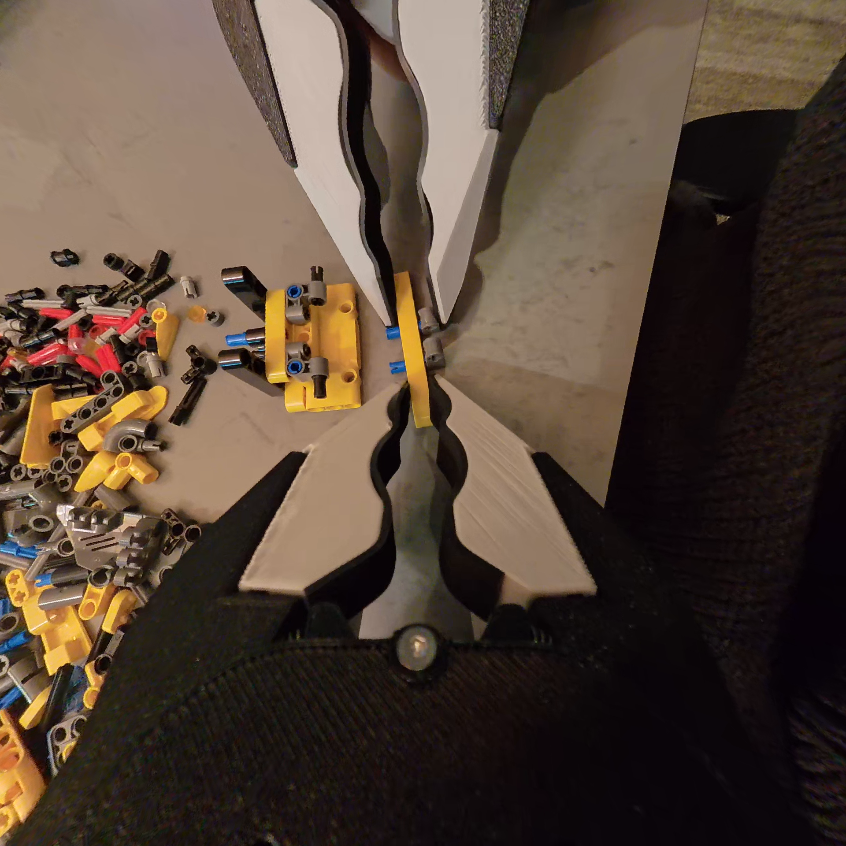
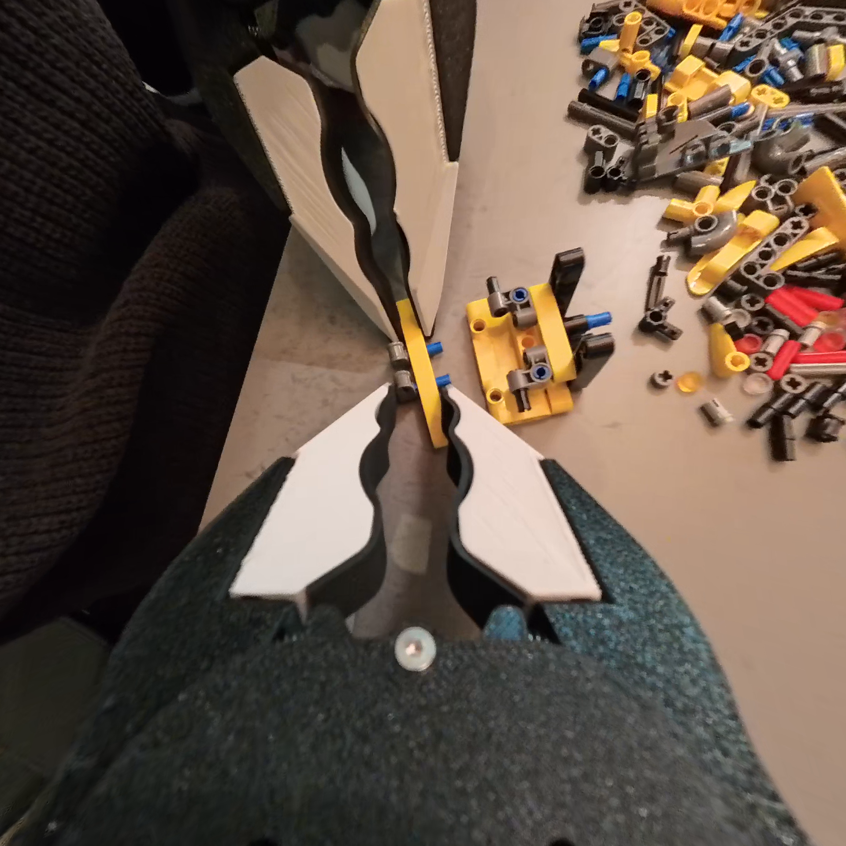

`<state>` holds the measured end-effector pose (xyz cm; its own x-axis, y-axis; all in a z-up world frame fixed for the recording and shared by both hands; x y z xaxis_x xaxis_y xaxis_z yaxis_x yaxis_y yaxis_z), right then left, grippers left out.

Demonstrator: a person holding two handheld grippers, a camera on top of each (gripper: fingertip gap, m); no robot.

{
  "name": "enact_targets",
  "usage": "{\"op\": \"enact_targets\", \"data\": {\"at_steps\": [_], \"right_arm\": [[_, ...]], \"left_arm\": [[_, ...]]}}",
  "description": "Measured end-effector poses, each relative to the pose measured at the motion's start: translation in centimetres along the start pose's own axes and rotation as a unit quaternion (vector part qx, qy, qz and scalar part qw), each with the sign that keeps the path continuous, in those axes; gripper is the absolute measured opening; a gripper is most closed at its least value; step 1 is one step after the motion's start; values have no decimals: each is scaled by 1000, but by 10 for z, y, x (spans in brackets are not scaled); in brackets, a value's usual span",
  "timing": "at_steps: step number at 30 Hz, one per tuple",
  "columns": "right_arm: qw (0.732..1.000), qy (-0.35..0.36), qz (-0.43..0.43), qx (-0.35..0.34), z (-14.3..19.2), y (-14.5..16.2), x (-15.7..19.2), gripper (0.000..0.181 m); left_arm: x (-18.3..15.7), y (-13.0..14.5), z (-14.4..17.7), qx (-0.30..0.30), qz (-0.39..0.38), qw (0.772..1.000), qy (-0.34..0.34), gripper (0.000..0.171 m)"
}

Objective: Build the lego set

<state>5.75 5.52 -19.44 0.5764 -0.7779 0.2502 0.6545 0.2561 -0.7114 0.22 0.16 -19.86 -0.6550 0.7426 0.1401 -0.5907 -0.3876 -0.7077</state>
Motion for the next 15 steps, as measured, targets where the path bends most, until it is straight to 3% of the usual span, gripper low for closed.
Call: {"op": "enact_targets", "data": {"at_steps": [15], "right_arm": [[1000,-9,8,-4,0,1,0,18]], "left_arm": [[0,0,0,-4,4,1000,-1,6]]}}
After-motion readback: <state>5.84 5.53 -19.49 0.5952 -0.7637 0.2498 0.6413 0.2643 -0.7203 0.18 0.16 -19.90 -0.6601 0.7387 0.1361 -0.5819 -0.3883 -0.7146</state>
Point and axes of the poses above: each gripper's, where its closed fingertips meet, z back along the fingers, y out of its underside, x = y × z across the jaws, the point moved 4 cm from there along z, back along the fingers, and after that the axes turned 5 degrees about -y, right-handed, at the moved point
